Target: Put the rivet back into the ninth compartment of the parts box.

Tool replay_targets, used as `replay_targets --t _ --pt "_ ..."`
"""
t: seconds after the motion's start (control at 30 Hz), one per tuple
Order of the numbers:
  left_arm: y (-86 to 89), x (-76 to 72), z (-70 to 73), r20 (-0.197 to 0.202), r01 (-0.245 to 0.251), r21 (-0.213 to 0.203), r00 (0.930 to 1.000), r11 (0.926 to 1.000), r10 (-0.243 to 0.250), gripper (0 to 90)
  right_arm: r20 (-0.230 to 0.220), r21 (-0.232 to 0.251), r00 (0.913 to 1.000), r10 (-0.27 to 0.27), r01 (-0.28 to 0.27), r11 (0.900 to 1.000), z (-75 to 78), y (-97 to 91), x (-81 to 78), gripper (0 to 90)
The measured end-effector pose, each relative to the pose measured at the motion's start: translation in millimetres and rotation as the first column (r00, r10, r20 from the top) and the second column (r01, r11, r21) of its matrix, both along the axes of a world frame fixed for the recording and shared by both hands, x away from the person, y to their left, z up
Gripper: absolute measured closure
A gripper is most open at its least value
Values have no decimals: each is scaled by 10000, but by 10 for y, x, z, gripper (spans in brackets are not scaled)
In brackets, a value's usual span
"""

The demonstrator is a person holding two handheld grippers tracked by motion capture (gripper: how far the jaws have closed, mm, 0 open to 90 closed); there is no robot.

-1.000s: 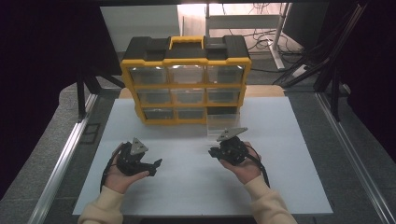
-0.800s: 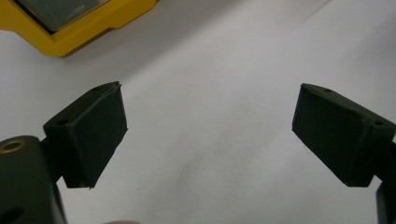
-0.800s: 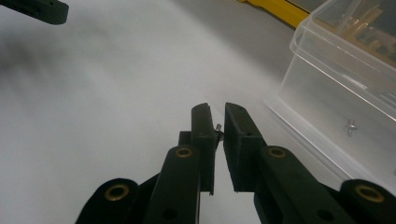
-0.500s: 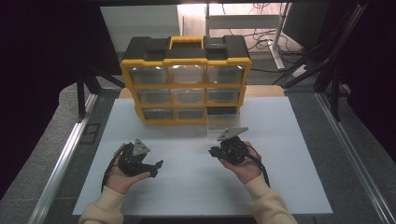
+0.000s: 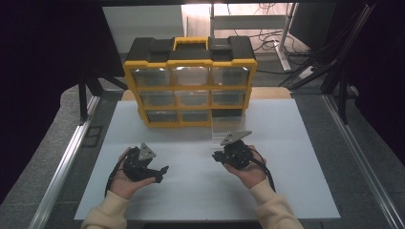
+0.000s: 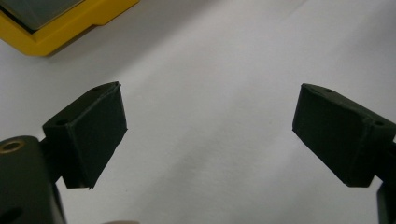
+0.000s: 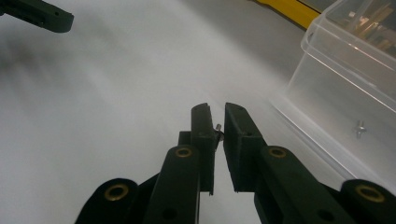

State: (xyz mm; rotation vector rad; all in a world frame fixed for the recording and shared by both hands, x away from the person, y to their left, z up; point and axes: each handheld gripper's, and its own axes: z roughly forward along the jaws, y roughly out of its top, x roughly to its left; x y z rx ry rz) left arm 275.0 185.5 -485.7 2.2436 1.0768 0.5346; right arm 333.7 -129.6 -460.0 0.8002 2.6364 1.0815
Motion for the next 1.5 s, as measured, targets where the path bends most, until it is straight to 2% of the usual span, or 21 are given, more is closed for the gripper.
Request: replay_targets --t 0.73,0.93,1.5 --pt "-22 3 -27 -155 97 122 9998 9999 -95 101 11 -51 10000 24 -24 10000 -6 14 -7 825" --pt "-43 -2 -32 -168 202 187 9997 9996 -199 96 7 -177 9998 175 -175 9997 -27 46 -15 824" --pt "-44 4 -43 -229 231 244 9995 9994 -225 95 17 -77 9999 103 -103 9999 -10 33 -15 825"
